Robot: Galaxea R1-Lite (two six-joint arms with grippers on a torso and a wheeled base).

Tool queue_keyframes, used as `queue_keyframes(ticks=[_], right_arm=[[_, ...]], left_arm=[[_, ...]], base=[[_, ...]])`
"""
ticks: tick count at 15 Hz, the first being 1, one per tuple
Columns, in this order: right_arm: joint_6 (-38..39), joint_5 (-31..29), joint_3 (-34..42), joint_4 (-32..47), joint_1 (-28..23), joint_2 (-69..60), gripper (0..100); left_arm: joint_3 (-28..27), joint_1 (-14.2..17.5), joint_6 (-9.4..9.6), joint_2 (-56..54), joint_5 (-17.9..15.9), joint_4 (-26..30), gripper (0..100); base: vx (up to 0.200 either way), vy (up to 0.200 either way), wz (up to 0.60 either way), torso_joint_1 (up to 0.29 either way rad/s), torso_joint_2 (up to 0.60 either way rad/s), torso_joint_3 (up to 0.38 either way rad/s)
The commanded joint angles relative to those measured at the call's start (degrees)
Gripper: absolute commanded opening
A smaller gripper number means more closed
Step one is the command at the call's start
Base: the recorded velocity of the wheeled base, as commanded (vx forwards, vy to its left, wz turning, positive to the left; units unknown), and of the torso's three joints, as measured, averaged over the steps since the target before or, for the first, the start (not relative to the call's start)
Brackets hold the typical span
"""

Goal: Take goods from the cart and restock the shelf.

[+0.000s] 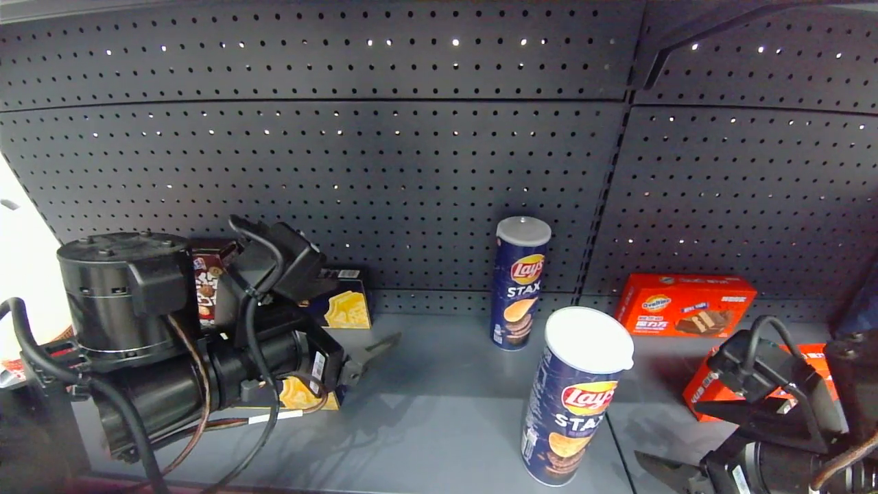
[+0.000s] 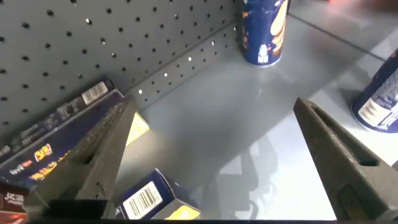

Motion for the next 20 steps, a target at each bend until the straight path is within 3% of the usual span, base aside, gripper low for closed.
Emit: queue_keyframes(ticks=[1,20], right_arm=[[-0.04,-0.7,0.97,0.21,-0.02,0.75,100],[-0.13,-1.13,-10.46,-1.11,-0.02,16.75,100]], left_arm=[[0.02,-0.07,-0.03,1.22,-0.01,-0.07,100],[-0.6,-0.95,0.24,3.95,-0.19,-0.51,100]], base=[[0.0,0.0,0.0,0.0,0.0,0.0],[0.0,0.0,0.0,0.0,0.0,0.0]])
